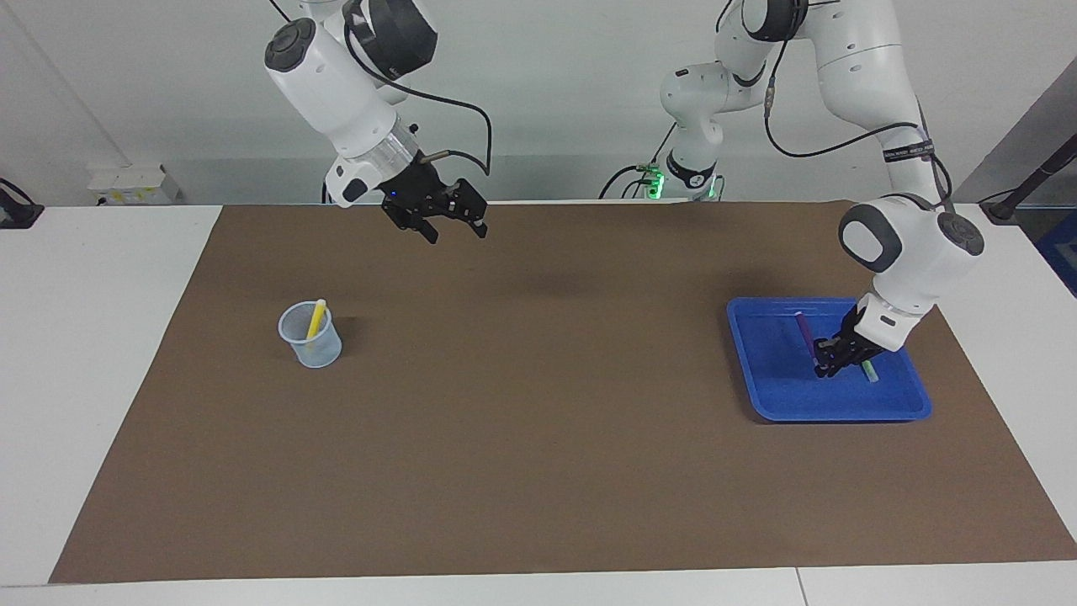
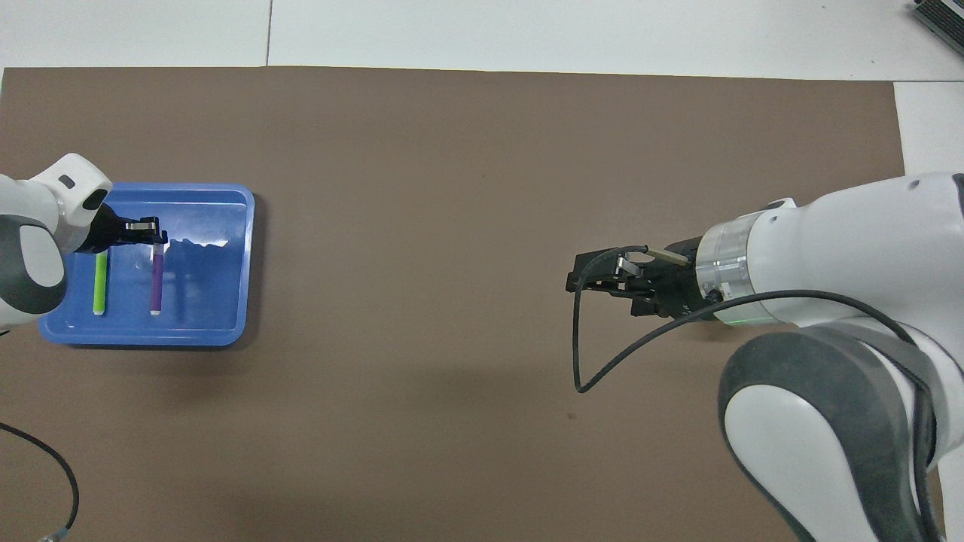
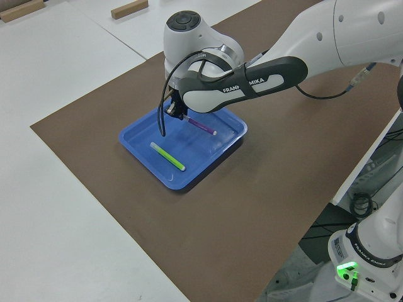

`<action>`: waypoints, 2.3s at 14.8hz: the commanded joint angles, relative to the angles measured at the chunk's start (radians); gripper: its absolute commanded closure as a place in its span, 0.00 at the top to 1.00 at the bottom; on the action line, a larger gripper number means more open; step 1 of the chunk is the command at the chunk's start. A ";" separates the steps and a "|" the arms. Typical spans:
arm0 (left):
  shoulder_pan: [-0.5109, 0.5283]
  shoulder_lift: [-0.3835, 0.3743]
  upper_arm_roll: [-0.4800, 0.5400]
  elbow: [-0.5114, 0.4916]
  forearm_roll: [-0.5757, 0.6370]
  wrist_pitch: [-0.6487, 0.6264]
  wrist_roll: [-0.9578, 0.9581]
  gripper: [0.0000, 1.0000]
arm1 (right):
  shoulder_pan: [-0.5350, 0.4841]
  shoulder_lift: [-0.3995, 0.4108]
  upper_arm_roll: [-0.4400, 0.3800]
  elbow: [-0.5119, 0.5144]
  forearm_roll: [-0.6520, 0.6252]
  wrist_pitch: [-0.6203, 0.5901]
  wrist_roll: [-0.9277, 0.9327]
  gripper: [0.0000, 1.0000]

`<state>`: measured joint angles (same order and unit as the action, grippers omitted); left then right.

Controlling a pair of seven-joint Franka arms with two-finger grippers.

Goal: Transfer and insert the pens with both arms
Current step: 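Grasp the purple pen with the left gripper while the right gripper returns, then lift the purple pen with the left gripper toward the right gripper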

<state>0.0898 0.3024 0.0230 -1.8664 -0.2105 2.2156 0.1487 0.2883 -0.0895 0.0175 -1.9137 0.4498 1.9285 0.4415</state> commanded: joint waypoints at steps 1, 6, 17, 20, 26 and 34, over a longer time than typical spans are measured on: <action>-0.021 -0.038 0.008 0.009 -0.029 -0.057 -0.084 0.00 | -0.004 -0.004 0.002 -0.010 0.023 0.010 0.010 1.00; -0.041 -0.094 0.006 0.009 -0.187 -0.086 -0.263 0.00 | -0.004 -0.006 0.002 -0.011 0.023 0.001 0.010 1.00; -0.102 -0.128 0.005 -0.008 -0.598 0.028 -0.708 0.00 | -0.004 -0.006 0.002 -0.011 0.023 0.006 0.010 1.00; -0.163 -0.129 0.005 -0.033 -0.647 0.116 -0.794 0.00 | -0.004 -0.006 0.002 -0.011 0.023 0.012 0.014 1.00; -0.272 -0.140 -0.003 -0.054 -0.719 0.111 -0.794 0.00 | 0.022 0.010 0.004 -0.011 0.098 0.088 0.132 1.00; -0.367 -0.169 -0.003 -0.102 -0.898 0.112 -0.796 0.00 | 0.146 0.111 0.004 -0.005 0.222 0.397 0.325 1.00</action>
<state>-0.2637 0.1823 0.0076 -1.9119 -1.0536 2.3173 -0.6413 0.4083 0.0001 0.0216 -1.9182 0.6366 2.2646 0.7126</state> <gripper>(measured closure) 0.841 0.000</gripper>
